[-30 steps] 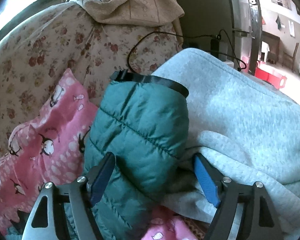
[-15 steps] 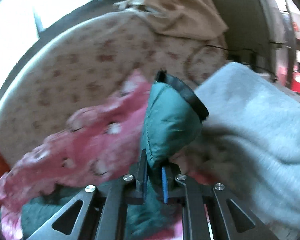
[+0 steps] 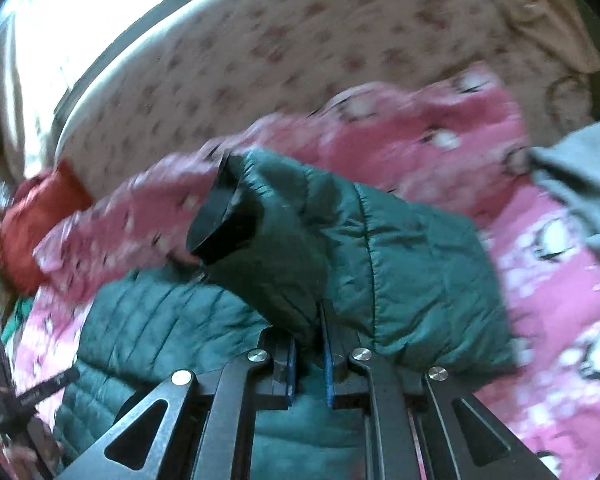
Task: Fold large clothes
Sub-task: 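Fold the held sleeve across the jacket body and open the right gripper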
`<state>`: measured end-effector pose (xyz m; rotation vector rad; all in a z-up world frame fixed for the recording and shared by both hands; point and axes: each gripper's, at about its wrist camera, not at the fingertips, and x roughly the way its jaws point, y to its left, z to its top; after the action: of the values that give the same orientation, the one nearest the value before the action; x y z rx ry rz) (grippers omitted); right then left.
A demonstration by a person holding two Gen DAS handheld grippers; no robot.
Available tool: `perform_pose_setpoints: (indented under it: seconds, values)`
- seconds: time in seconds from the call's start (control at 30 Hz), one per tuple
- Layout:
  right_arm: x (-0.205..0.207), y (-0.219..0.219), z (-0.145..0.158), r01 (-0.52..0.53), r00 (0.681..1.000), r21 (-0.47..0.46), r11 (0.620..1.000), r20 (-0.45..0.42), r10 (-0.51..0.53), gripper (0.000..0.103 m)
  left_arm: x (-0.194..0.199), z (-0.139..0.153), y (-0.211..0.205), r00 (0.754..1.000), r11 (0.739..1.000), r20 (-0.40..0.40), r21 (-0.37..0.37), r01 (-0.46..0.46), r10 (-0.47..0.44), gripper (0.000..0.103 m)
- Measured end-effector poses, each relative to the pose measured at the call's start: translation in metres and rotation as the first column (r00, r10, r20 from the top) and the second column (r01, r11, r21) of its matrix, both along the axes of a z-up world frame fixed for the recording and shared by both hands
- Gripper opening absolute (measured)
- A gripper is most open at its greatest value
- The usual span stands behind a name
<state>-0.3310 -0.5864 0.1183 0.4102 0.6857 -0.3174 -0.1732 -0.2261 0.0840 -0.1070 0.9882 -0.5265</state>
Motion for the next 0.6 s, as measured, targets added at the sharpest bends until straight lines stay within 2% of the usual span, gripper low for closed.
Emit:
perform_pose_setpoints:
  seconds: [0.17, 0.27, 0.6]
  values:
    - [0.040, 0.043, -0.024, -0.095, 0.993, -0.005, 0.996, -0.073, 0.094, 0.010, 0.000, -0.004, 0.005, 1.000, 1.000, -0.009, 0.004, -0.001, 0.001, 0.079]
    - [0.051, 0.060, -0.034, -0.122, 0.989, 0.012, 0.992, -0.088, 0.123, 0.010, 0.001, -0.005, 0.006, 1.000, 1.000, -0.010, 0.004, -0.003, 0.003, 0.079]
    - [0.082, 0.098, -0.043, -0.194, 0.977, 0.084, 0.977, -0.078, 0.200, 0.010, 0.004, -0.007, 0.007, 1.000, 1.000, -0.026, -0.008, -0.011, 0.011, 0.079]
